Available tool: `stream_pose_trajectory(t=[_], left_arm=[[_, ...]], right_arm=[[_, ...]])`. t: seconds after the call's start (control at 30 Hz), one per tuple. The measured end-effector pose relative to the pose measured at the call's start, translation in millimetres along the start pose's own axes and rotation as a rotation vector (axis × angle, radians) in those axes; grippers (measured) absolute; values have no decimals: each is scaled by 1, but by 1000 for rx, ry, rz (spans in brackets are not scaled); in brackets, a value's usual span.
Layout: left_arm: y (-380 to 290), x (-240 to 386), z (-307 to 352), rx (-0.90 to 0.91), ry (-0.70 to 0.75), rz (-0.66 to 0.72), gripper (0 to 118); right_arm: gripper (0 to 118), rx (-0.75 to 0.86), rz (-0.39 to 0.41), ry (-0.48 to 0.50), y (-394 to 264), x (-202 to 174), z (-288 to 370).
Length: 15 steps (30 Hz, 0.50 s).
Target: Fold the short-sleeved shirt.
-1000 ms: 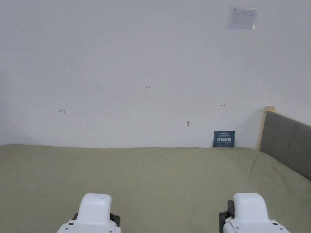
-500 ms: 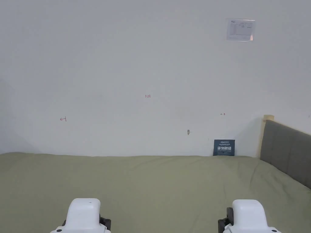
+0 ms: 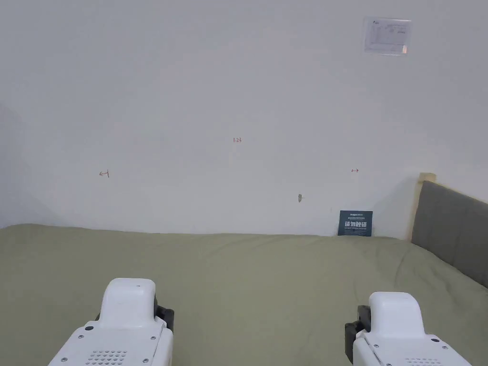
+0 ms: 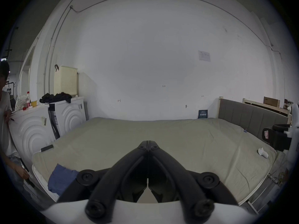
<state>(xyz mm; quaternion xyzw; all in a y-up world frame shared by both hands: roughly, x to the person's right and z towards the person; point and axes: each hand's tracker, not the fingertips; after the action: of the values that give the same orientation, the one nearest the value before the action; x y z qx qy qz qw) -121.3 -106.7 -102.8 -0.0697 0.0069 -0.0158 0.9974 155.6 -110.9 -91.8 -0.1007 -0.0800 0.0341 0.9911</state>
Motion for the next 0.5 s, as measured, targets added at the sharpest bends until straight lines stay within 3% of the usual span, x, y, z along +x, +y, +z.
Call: stream_pose_trajectory(t=[0.5], left_arm=[[7, -6, 8, 58, -16, 34, 0]], right_arm=[[2, 36, -10, 5, 5, 6, 11]])
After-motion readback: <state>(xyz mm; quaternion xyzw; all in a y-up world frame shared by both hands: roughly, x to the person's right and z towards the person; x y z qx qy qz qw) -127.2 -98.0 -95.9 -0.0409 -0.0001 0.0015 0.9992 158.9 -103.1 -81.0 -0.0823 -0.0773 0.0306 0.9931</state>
